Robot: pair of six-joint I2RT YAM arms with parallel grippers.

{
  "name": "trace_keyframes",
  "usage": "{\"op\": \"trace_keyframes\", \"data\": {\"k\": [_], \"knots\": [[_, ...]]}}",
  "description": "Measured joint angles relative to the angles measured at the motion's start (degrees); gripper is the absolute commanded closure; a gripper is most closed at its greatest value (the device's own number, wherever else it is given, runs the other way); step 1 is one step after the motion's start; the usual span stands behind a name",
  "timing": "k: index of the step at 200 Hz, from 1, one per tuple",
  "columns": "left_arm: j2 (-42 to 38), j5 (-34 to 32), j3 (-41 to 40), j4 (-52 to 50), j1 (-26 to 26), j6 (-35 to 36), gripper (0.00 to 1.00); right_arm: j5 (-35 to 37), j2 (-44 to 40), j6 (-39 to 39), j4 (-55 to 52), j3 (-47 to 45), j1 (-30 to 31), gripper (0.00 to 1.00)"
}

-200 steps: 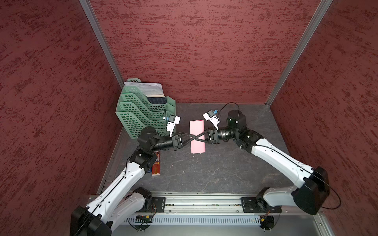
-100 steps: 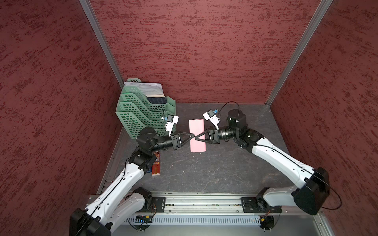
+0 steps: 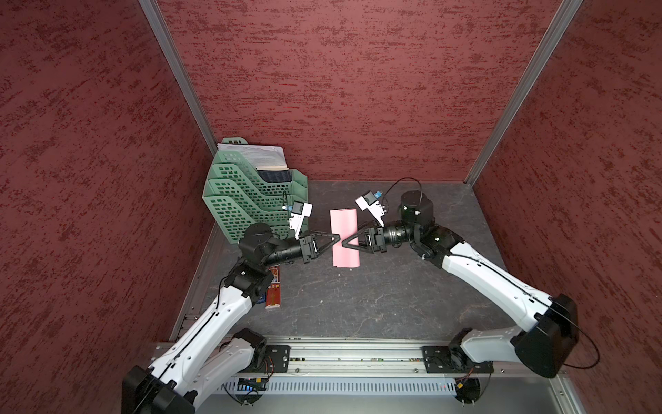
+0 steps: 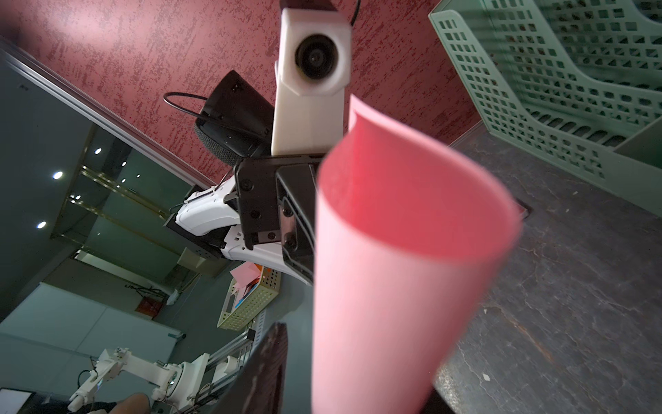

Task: Fold the square paper along the opposite sides
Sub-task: Fold the paper.

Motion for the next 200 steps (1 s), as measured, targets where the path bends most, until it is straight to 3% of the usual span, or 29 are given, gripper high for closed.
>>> {"op": "trace_keyframes", "data": {"k": [67, 126, 200], "knots": [[-1.2, 2.3, -1.2, 8.5, 1.8, -3.6, 1.0, -4.1, -0.5, 4.6, 6.9, -1.4, 0.0, 0.63], [-1.1, 2.8, -1.3, 9.8, 1.5, -4.4, 0.97, -4.6, -0.5, 5.9, 8.1, -1.4, 0.0, 0.74], [-1.0, 2.8, -1.3, 9.8, 0.7, -4.4, 0.91, -4.4, -0.5, 5.2, 6.6, -1.4, 0.0, 0.81]]}}
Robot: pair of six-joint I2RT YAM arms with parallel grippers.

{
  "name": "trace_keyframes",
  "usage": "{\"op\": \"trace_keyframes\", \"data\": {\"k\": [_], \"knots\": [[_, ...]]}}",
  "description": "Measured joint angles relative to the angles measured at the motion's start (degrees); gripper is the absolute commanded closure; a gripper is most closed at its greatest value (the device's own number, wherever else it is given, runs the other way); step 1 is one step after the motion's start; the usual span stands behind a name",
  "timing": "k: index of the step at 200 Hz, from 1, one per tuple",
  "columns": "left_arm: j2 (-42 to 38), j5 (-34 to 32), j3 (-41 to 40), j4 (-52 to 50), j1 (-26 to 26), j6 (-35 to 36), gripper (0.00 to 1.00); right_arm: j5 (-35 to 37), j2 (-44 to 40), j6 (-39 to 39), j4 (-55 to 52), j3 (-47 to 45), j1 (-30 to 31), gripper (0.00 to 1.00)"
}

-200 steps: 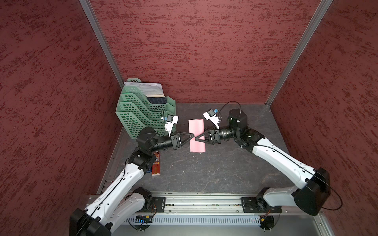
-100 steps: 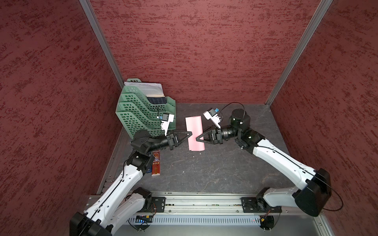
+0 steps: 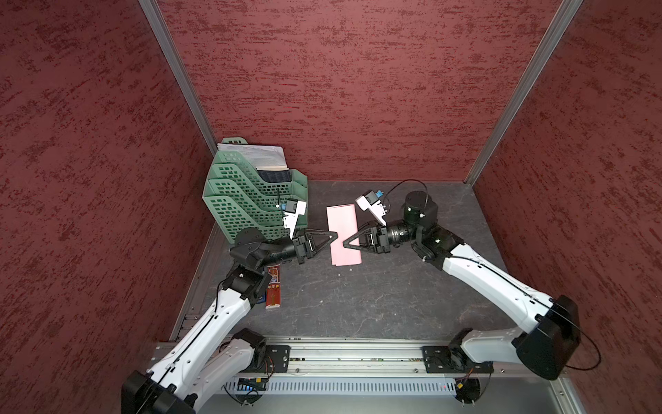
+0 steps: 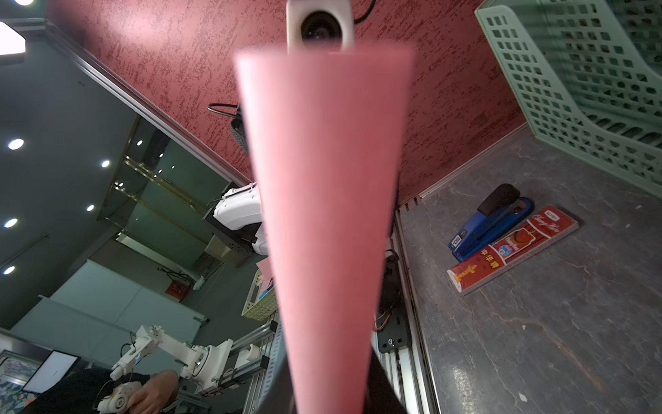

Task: Fold the square paper along the opposite sides
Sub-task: Fold the paper.

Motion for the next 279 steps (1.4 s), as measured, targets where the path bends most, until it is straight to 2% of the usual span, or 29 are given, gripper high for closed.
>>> {"op": "trace_keyframes", "data": {"k": [183, 279], "knots": [[0.0, -0.7, 0.0, -2.2, -1.3, 1.3, 0.91, 2.4, 1.2, -2.0, -3.1, 1.6, 0.6, 0.86], [0.0, -2.1, 0.0, -2.6, -1.5, 1.5, 0.91, 4.4, 1.5, 0.5, -1.1, 1.6, 1.0, 0.87]]}}
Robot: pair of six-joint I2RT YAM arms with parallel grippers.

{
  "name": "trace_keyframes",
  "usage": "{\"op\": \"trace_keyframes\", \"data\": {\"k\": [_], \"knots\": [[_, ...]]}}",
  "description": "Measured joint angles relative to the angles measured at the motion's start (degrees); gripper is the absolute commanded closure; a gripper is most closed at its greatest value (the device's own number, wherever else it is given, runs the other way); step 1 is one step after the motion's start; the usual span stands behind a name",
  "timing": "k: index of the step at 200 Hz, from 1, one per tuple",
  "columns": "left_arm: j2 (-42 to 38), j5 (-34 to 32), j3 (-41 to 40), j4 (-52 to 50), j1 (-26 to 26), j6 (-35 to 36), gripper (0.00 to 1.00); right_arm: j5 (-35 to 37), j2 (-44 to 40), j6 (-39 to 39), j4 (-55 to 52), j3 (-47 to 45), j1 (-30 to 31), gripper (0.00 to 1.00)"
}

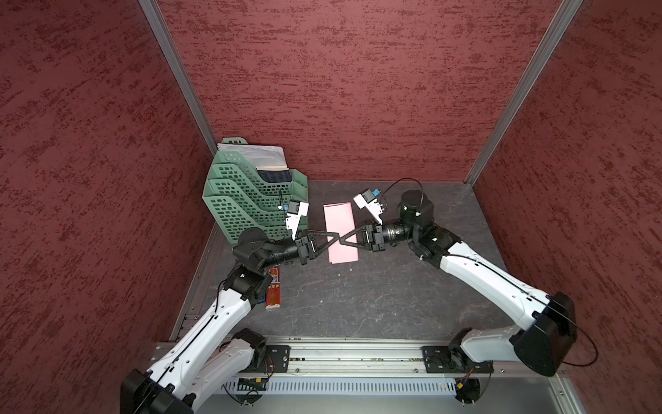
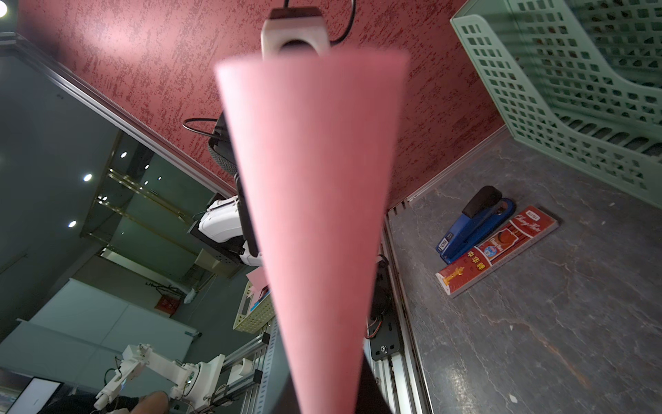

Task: Fold the square paper along the opposite sides
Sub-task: Fold the paper.

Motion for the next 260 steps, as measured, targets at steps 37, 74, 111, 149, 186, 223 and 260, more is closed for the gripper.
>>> {"op": "trace_keyframes", "data": {"k": [37, 74, 111, 149, 186, 223, 260], "knots": [[0.0, -0.7, 0.0, 0.0, 0.0, 0.0, 0.93, 0.7, 0.1, 1.4, 2.1, -0.8, 0.2, 0.89], [-0.1, -1.2, 0.0, 0.0, 0.0, 0.0, 0.94, 1.3, 0.1, 2.4, 3.3, -1.2, 0.3, 0.92], [-0.3, -1.7, 0.0, -0.1, 0.0, 0.2, 0.93, 1.7, 0.1, 3.3, 4.2, -1.4, 0.3, 0.92], [-1.2, -2.3, 0.0, -1.9, 0.0, 0.9, 1.0, 1.7, 0.1, 3.5, 4.6, -1.7, 0.6, 0.9], [-1.5, -2.4, 0.0, -3.3, 0.0, 1.3, 1.0, 1.7, 0.1, 2.8, 4.0, -1.7, 0.7, 0.85], [-1.5, -2.1, 0.4, -6.0, 0.0, 2.6, 1.0, 1.7, 0.0, 0.9, 2.1, -1.7, 0.6, 0.76], [-0.7, 0.1, 0.5, -6.8, -0.1, 3.3, 1.0, 1.3, -0.8, 0.8, 2.6, -2.0, -0.2, 0.65]]}}
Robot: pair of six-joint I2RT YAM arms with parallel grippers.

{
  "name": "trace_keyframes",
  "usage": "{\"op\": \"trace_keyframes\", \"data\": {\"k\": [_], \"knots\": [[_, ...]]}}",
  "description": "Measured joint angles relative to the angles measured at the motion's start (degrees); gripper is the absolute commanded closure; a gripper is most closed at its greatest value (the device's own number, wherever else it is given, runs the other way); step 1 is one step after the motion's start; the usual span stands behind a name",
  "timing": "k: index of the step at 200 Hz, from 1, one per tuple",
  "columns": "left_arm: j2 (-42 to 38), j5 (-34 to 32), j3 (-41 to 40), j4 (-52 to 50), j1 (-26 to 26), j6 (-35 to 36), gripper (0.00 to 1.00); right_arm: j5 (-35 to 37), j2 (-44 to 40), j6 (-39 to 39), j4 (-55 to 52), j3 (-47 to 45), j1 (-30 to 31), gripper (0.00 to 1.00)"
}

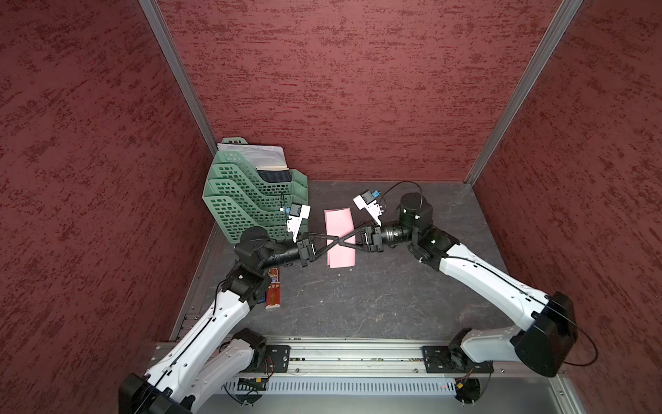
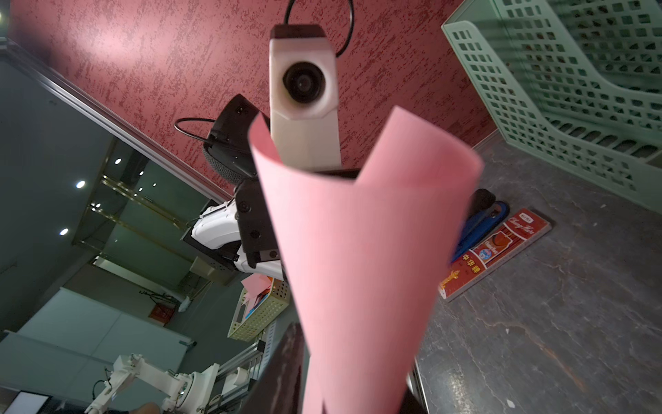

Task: Fold the square paper along the opposite sides
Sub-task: Fold the paper.

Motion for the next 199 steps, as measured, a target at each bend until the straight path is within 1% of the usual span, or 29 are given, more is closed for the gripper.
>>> {"op": "trace_keyframes", "data": {"k": [22, 43, 59, 109, 140, 177, 199], "knots": [[0.0, 1.1, -0.1, 0.7, 0.0, 0.0, 1.0, -1.0, -1.2, 1.7, 2.9, -1.7, -1.0, 0.62], [-0.2, 1.8, -0.1, 1.9, 0.0, -0.1, 1.0, -2.2, -1.7, 4.6, 7.2, -3.9, -2.0, 0.63], [-0.1, 2.3, -0.2, 3.0, 0.0, -0.1, 1.0, -2.8, -1.7, 6.3, 9.4, -5.0, -2.4, 0.66], [1.0, 2.7, -0.2, 4.3, 0.0, -0.3, 1.0, -4.0, -2.9, 9.3, 13.3, -7.2, -3.2, 0.85], [1.7, 2.8, -0.2, 4.1, 0.0, 0.2, 1.0, -4.5, -3.6, 9.9, 14.3, -7.7, -3.6, 0.89], [2.4, 3.6, -0.2, 2.9, 0.0, 0.8, 1.0, -4.6, -3.7, 10.4, 15.1, -9.3, -3.9, 0.98], [2.4, 3.6, -0.2, 2.3, 0.0, 1.2, 1.0, -4.6, -3.7, 10.6, 15.2, -9.8, -4.1, 0.99]]}}
